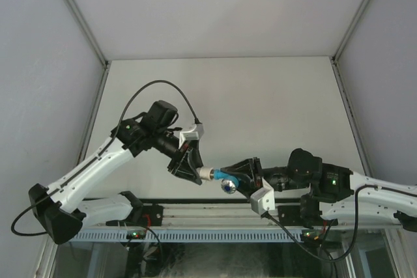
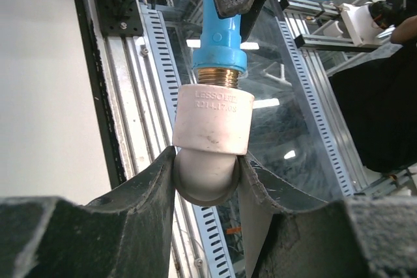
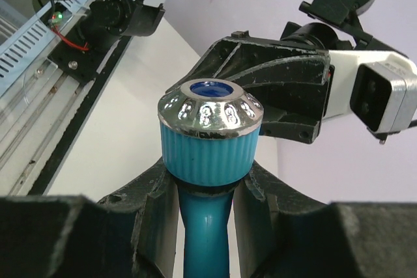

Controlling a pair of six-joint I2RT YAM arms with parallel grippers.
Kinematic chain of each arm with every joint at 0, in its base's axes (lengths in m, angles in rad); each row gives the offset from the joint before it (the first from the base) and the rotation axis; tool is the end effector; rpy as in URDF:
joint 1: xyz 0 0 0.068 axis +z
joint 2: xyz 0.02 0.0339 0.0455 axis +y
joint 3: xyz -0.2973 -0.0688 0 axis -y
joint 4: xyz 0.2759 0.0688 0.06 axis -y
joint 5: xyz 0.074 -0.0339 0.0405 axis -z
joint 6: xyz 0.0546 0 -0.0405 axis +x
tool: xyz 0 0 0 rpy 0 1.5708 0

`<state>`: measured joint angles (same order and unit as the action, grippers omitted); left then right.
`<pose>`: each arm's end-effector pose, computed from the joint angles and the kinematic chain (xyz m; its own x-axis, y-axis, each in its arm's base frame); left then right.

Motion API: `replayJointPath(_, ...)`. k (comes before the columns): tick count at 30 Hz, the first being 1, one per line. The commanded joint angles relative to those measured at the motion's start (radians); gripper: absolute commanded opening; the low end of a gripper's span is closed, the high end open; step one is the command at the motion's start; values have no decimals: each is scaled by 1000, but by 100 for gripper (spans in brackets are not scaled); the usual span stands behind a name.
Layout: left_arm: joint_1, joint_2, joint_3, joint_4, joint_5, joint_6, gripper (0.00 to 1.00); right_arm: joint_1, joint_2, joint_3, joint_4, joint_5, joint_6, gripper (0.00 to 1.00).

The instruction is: Install the water faucets

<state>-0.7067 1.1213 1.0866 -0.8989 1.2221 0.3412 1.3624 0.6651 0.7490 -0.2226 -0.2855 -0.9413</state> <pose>0.1369 -0.1843 0.3572 -0.3595 0.4573 -0.8134 0.8143 -0.2719 -0.5128 0.0224 0.1804 0.3624 0.7886 -0.0195 -0.6146 -0.6098 -0.1531 -0.7776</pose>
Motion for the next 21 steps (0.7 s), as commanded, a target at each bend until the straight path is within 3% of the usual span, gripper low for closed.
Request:
replayJointPath(1,3,-61,57,112,-31,-16,0,-15,1,4,72,-75,131,0)
replayJointPath(15,0,-111,62,174,-268,-81,0,-5,28,-3,142,-28,293,0)
replayJointPath(21,-3,-172,1,323,-319,-168,0,12,58,-4,190,40,374,0)
